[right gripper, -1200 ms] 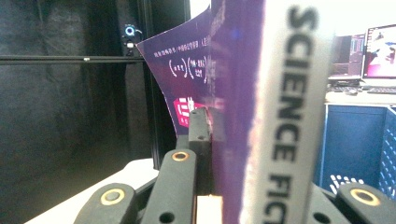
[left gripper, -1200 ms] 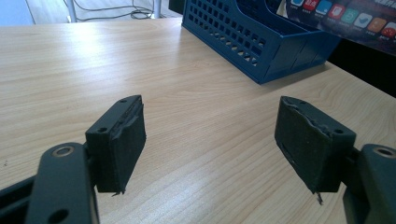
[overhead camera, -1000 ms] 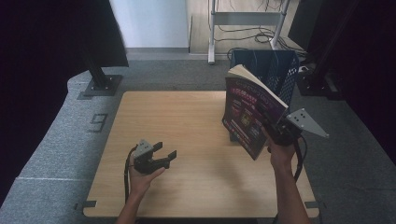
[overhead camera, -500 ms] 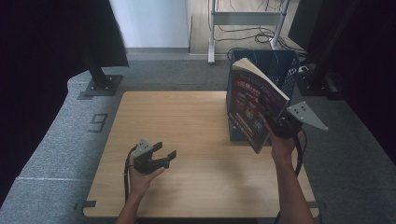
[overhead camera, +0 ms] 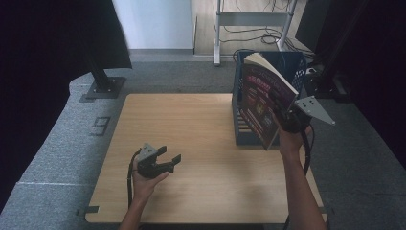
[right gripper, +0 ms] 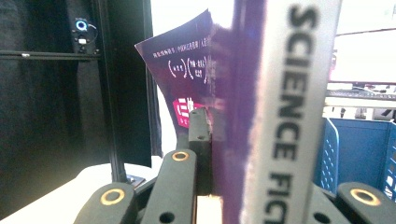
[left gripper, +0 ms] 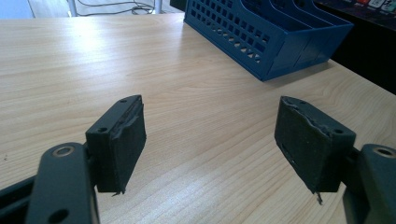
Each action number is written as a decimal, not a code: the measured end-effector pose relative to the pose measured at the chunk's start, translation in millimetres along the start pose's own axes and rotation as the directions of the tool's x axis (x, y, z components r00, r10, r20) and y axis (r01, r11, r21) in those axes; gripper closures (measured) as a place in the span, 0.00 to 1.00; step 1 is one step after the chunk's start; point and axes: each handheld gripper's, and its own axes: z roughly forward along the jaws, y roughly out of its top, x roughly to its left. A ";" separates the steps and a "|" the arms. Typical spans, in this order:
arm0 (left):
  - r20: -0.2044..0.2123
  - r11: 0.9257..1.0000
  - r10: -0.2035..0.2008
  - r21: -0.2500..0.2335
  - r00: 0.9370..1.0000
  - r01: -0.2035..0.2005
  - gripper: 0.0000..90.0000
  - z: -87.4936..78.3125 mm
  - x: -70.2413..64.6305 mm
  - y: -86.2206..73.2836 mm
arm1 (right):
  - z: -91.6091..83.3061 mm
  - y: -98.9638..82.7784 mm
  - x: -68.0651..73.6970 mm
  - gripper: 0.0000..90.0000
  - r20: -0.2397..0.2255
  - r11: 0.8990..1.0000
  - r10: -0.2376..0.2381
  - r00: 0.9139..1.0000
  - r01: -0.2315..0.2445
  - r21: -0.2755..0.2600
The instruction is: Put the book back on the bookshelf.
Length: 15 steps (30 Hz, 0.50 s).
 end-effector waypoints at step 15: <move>-0.002 1.000 -0.010 0.006 1.000 0.010 0.27 1.6 1.7 -1.6 | 31.6 -15.9 -6.0 0.91 0.058 0.999 -0.004 0.998 0.002 0.036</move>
